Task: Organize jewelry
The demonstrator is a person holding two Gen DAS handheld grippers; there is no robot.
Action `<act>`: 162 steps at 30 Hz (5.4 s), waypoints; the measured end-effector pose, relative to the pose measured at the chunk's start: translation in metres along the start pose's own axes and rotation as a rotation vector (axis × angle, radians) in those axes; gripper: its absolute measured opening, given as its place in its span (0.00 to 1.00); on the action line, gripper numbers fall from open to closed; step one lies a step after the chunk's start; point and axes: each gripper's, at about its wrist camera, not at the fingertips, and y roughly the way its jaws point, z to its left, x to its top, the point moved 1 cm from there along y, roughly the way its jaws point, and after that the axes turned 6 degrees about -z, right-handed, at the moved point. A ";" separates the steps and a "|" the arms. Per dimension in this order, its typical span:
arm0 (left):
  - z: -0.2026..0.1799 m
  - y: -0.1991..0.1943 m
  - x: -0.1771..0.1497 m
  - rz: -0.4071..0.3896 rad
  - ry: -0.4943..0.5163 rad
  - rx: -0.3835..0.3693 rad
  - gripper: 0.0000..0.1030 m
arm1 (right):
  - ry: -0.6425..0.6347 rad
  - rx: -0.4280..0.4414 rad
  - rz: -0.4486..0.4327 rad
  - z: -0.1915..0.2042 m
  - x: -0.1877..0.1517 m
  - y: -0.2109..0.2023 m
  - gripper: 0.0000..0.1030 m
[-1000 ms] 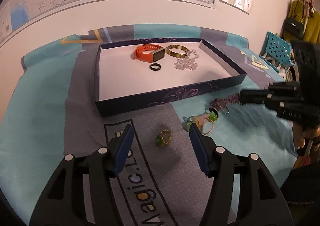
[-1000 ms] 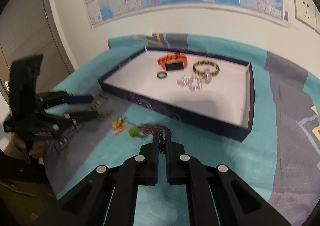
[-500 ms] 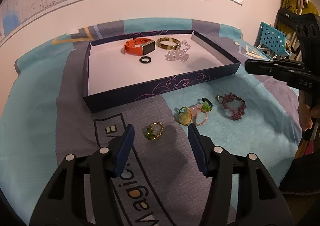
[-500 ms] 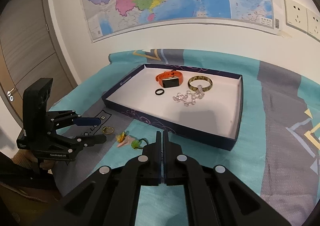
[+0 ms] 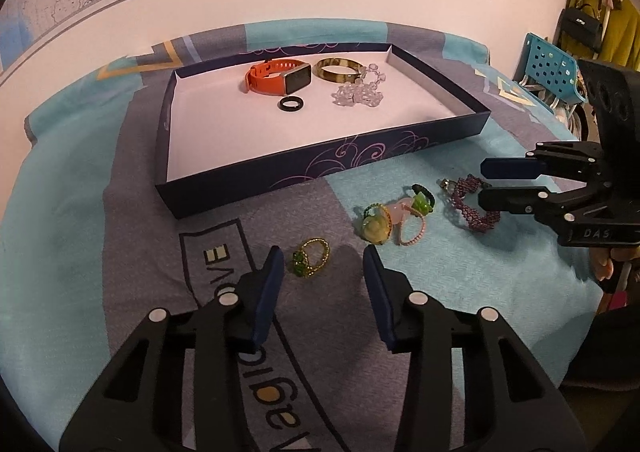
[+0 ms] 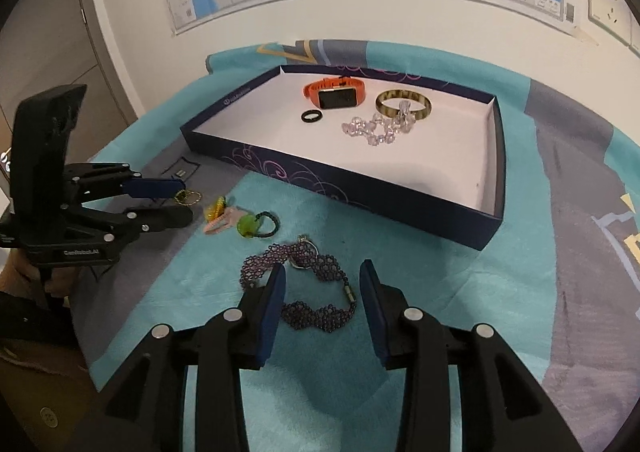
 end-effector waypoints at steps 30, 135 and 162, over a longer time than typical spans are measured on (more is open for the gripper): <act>-0.042 0.008 0.012 -0.033 0.057 -0.171 0.34 | 0.031 -0.004 -0.006 -0.016 -0.006 -0.014 0.02; -0.032 0.001 0.019 -0.054 0.071 -0.138 0.05 | 0.013 0.098 -0.070 0.006 0.011 -0.035 0.01; -0.038 0.026 0.018 0.005 0.109 -0.109 0.17 | 0.028 0.106 -0.090 0.002 0.019 -0.033 0.01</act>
